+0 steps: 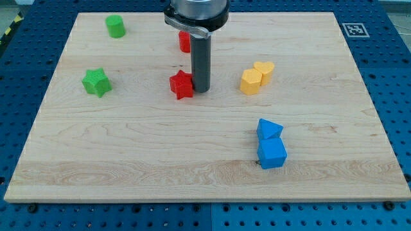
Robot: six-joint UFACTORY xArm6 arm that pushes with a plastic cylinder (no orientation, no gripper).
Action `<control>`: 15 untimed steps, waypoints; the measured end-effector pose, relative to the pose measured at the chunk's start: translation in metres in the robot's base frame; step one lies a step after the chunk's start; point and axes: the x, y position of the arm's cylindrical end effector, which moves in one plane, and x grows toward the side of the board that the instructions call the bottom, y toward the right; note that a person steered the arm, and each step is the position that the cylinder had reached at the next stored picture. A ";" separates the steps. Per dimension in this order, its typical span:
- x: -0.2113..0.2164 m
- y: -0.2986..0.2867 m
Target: Slide the red star to the bottom of the red circle
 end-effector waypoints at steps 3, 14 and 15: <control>0.043 0.005; 0.017 -0.050; 0.017 -0.050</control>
